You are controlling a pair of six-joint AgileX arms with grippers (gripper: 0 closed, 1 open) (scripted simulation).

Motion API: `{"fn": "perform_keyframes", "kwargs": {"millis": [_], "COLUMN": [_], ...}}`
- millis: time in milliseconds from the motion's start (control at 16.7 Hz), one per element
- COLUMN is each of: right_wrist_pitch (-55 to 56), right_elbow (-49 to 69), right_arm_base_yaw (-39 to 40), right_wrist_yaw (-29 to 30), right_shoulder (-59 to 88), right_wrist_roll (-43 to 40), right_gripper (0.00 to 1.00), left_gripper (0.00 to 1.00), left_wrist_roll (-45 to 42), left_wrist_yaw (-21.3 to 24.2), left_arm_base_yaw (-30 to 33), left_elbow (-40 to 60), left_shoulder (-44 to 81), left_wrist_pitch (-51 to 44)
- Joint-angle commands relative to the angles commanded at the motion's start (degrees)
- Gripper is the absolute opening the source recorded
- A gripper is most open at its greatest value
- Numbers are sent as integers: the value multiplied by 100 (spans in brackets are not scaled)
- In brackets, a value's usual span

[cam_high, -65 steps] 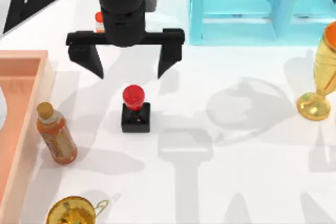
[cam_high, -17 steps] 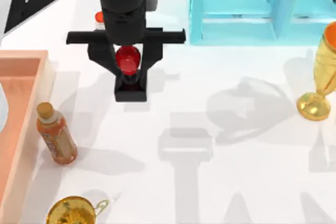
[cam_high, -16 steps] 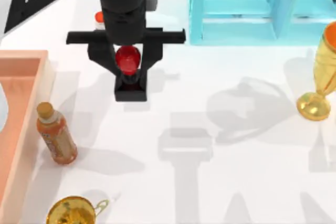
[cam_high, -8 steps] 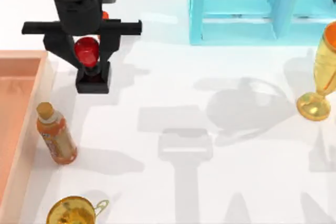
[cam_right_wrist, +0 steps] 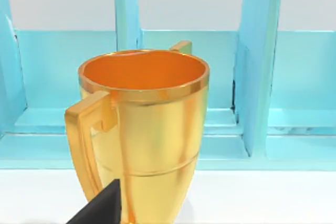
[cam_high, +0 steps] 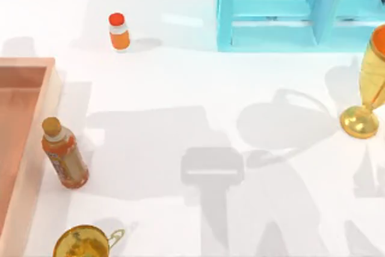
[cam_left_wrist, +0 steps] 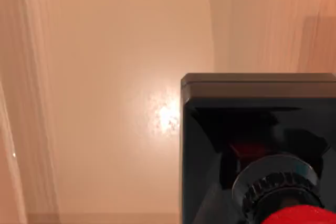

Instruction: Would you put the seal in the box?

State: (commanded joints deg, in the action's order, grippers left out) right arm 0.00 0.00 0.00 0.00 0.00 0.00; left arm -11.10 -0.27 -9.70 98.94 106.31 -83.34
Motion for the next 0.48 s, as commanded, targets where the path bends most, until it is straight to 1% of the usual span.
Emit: {"fn": "perform_keyframes", "kwargs": {"millis": [180, 480], "right_wrist_pitch": [0, 0], "right_elbow": [0, 0], "right_arm_base_yaw": [0, 0], "right_wrist_yaw": [0, 0], "right_shoulder": [0, 0], "right_wrist_roll": [0, 0], "right_gripper": [100, 100], "left_gripper": [0, 0], "left_wrist_roll": [-545, -615], "left_wrist_yaw": [37, 28], "left_arm_base_yaw": [-550, -595], "left_elbow": [-286, -304], "left_shoulder": [-370, -397], "left_wrist_pitch": [59, 61]}}
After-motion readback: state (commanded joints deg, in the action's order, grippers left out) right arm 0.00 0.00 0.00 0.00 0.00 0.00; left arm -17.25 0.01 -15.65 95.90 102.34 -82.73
